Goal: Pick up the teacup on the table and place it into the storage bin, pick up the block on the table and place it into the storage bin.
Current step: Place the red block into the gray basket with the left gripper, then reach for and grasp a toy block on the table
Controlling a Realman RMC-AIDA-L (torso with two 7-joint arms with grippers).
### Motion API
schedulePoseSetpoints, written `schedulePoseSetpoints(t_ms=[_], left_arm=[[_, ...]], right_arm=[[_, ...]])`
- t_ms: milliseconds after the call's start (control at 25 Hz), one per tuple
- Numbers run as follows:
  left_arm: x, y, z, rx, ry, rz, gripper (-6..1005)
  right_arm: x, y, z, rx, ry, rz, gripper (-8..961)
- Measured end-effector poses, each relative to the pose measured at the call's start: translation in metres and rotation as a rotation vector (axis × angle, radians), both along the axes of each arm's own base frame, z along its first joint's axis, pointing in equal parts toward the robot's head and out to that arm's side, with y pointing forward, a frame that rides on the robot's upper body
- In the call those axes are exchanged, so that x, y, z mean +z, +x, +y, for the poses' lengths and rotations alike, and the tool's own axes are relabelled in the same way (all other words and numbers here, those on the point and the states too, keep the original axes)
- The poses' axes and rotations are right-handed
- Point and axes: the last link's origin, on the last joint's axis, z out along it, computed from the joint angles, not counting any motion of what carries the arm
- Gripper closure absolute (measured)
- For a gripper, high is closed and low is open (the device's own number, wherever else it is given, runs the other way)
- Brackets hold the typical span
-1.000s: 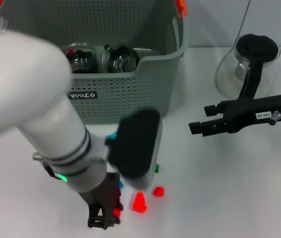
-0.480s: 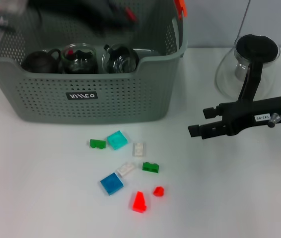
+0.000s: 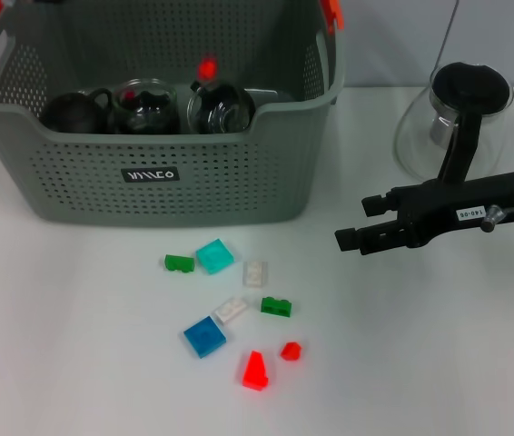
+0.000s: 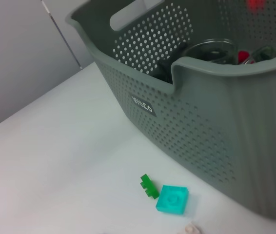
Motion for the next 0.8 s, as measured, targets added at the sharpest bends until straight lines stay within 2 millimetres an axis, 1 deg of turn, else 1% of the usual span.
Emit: schedulePoseSetpoints(t_ms=[120, 240, 280, 360, 400, 440, 480, 560, 680, 800], left_arm=[[0.003, 0.002, -0.003, -0.008, -0.002, 0.0, 618], [0.01, 0.009, -0.016, -0.049, -0.036, -0.013, 501], [0.011, 0.013, -0.027, -0.086, -0.068, -0.014, 453], [0.011, 0.022, -0.053, -0.187, -0.158, -0.002, 358], [0.008, 0.025, -0.073, -0.26, -0.226, 0.016, 310], [0.007, 0.026, -0.083, -0.299, -0.259, 0.026, 262], [0.002, 0.026, -0.105, -0.378, -0.338, 0.058, 232], [-0.007, 0.023, -0.133, -0.452, -0.43, 0.104, 171], [-0.025, 0.013, -0.163, -0.471, -0.546, 0.192, 80], [-0.047, 0.005, -0.18, -0.428, -0.624, 0.305, 81]], right_arm=[[0.0, -0.001, 0.0, 0.004, -0.002, -0.001, 26], [0.0, -0.002, 0.001, 0.006, -0.003, 0.0, 26], [0.0, -0.002, 0.001, 0.006, -0.002, 0.0, 26], [0.001, -0.001, 0.001, 0.004, 0.001, 0.0, 26], [0.002, -0.001, 0.002, 0.003, 0.004, 0.001, 26], [0.002, -0.001, 0.002, 0.002, 0.005, 0.001, 26], [0.002, -0.001, 0.002, 0.001, 0.007, 0.001, 26], [0.002, -0.001, 0.002, 0.0, 0.008, 0.001, 26], [0.002, 0.0, 0.002, -0.001, 0.009, 0.001, 25], [0.002, -0.001, 0.002, -0.003, 0.01, 0.001, 25]])
